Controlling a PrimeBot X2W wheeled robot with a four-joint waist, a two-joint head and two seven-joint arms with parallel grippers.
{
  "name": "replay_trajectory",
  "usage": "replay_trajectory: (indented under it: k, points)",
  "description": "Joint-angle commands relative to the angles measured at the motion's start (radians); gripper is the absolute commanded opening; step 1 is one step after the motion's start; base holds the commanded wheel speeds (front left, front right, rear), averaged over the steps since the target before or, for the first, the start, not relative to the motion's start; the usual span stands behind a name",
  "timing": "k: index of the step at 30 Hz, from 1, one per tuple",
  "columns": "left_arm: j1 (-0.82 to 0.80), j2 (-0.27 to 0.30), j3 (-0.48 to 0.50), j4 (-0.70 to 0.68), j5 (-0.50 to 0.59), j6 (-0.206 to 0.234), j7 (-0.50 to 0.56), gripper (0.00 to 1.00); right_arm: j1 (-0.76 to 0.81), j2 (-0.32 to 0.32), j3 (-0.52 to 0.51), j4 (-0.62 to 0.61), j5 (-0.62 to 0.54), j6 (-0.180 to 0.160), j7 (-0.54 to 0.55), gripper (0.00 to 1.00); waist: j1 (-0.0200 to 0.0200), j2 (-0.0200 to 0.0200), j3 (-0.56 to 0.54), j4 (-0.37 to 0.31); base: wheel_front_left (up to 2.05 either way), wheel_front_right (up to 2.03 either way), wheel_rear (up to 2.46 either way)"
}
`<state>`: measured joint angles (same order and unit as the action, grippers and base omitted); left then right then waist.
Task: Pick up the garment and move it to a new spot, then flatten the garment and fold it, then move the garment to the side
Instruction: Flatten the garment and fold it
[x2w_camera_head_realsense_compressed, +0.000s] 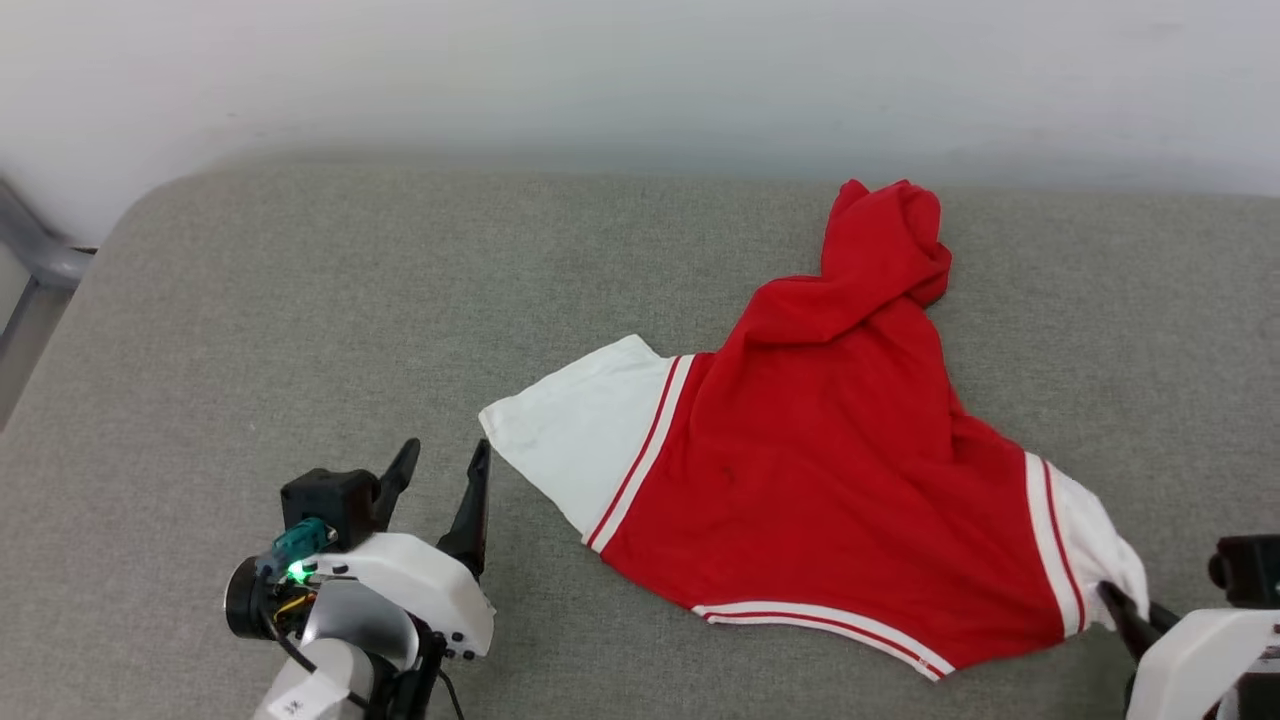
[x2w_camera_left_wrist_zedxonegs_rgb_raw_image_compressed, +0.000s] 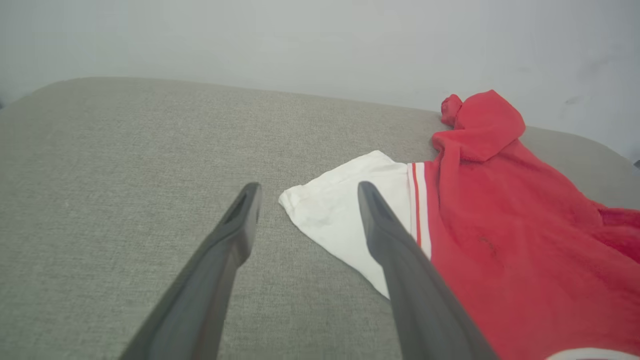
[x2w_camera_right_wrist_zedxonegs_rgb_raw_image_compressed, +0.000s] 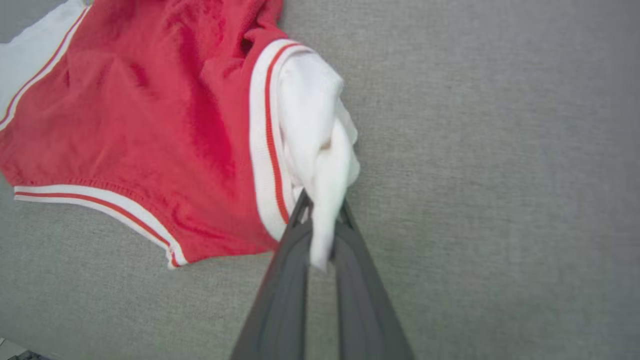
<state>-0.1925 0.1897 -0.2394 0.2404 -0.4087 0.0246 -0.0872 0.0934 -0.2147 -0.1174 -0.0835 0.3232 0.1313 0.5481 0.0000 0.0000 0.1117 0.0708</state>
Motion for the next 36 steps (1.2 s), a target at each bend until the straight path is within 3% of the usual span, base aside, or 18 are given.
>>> replay_trajectory:
  k: [1, 8, 16, 22, 29, 30, 31, 32, 33, 36]
  points:
    - [-0.014, 0.009, 0.000, 0.002, -0.009, -0.008, 0.027, 1.00, 0.015, 0.007, -0.018, -0.010, -0.011, -0.001, -0.003, 0.00, 0.0000, 0.0000, -0.018, -0.012, 0.00, 0.00, 0.00]
    - [-0.102, 0.073, -0.024, 0.006, -0.090, -0.064, 0.338, 1.00, 0.041, 0.054, -0.106, -0.060, -0.044, -0.001, 0.008, 0.00, 0.0000, 0.0000, -0.028, -0.048, 0.00, 0.00, 0.00]
    - [-0.205, 0.126, -0.082, 0.069, -0.155, -0.102, 0.669, 1.00, 0.008, 0.091, -0.069, -0.059, -0.035, -0.001, -0.002, 0.00, 0.0000, 0.0000, 0.062, -0.110, 0.00, 0.00, 0.00]
    - [-0.237, 0.147, -0.119, 0.149, -0.128, -0.081, 0.774, 1.00, -0.017, 0.103, -0.049, -0.032, -0.024, -0.001, -0.019, 0.00, 0.0000, 0.0000, 0.113, -0.140, 0.00, 0.00, 0.00]
    - [-0.232, 0.119, -0.170, 0.222, -0.128, -0.100, 0.809, 1.00, -0.039, 0.110, -0.042, -0.008, -0.017, -0.001, -0.030, 0.00, 0.0000, 0.0000, 0.143, -0.150, 0.00, 0.00, 0.00]
    - [-0.233, 0.113, -0.181, 0.230, -0.128, -0.106, 0.815, 0.93, -0.040, 0.111, -0.041, -0.006, -0.016, -0.001, -0.031, 0.00, 0.0000, 0.0000, 0.146, -0.150, 0.00, 0.00, 0.00]
    - [-0.233, 0.105, -0.191, 0.234, -0.132, -0.112, 0.818, 0.47, -0.041, 0.111, -0.042, -0.002, -0.015, -0.001, -0.032, 0.00, 0.0000, 0.0000, 0.148, -0.150, 0.00, 0.00, 0.00]
    - [-0.239, 0.101, -0.200, 0.234, -0.128, -0.120, 0.805, 0.14, -0.045, 0.112, -0.043, 0.000, -0.016, -0.001, -0.031, 0.00, 0.0000, 0.0000, 0.150, -0.150, 0.00, 0.00, 0.00]
    - [-0.243, 0.097, -0.204, 0.241, -0.133, -0.122, 0.802, 0.00, -0.049, 0.112, -0.043, 0.001, -0.016, -0.001, -0.031, 0.00, 0.0000, 0.0000, 0.150, -0.150, 0.00, 0.00, 0.00]
    - [-0.248, 0.101, -0.207, 0.246, -0.124, -0.126, 0.776, 0.00, -0.051, 0.113, -0.049, 0.009, -0.019, -0.001, -0.027, 0.00, 0.0000, 0.0000, 0.137, -0.146, 0.00, 0.00, 0.00]
